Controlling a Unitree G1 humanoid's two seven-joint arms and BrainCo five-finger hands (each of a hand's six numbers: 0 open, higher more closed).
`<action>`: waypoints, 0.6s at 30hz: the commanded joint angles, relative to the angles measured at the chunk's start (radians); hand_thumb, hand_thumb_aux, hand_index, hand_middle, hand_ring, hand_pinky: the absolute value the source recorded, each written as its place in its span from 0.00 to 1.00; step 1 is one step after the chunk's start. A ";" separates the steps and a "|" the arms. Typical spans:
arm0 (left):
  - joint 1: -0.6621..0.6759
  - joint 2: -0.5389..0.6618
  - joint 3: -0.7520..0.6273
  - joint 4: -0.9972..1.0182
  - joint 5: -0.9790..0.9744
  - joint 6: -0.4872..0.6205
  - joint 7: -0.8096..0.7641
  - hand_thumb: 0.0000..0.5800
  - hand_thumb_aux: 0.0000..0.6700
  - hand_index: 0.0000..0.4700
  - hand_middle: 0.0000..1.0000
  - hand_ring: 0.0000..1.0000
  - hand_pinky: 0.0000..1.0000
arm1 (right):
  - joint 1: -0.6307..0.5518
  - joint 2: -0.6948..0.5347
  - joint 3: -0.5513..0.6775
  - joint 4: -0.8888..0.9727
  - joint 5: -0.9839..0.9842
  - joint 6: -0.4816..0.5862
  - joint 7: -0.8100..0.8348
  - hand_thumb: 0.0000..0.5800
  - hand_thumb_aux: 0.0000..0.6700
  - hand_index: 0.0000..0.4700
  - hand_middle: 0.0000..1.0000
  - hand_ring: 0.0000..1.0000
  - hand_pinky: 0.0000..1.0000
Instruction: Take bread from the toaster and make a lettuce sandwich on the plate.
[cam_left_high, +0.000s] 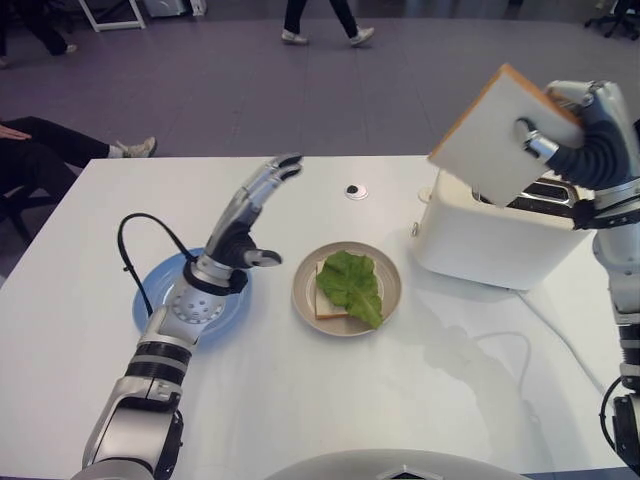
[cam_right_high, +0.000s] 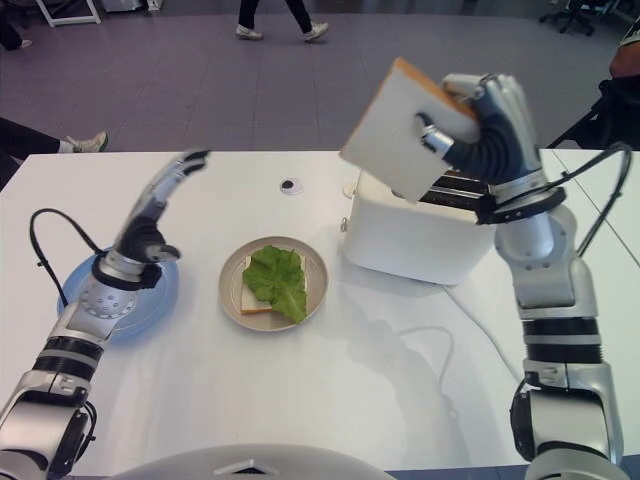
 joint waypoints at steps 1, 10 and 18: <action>0.042 0.026 -0.016 -0.089 -0.226 -0.039 -0.113 0.00 0.00 0.00 0.00 0.00 0.00 | 0.020 0.068 0.087 -0.077 0.052 0.013 0.119 1.00 1.00 1.00 1.00 1.00 1.00; 0.160 0.092 -0.136 -0.245 -0.534 -0.068 -0.459 0.00 0.00 0.00 0.00 0.00 0.00 | 0.028 0.238 0.327 0.023 -0.043 0.029 0.278 1.00 1.00 1.00 1.00 1.00 1.00; 0.215 0.091 -0.200 -0.221 -0.486 -0.064 -0.684 0.00 0.00 0.00 0.00 0.00 0.00 | -0.026 0.347 0.437 0.255 -0.151 -0.019 0.275 1.00 1.00 1.00 1.00 1.00 1.00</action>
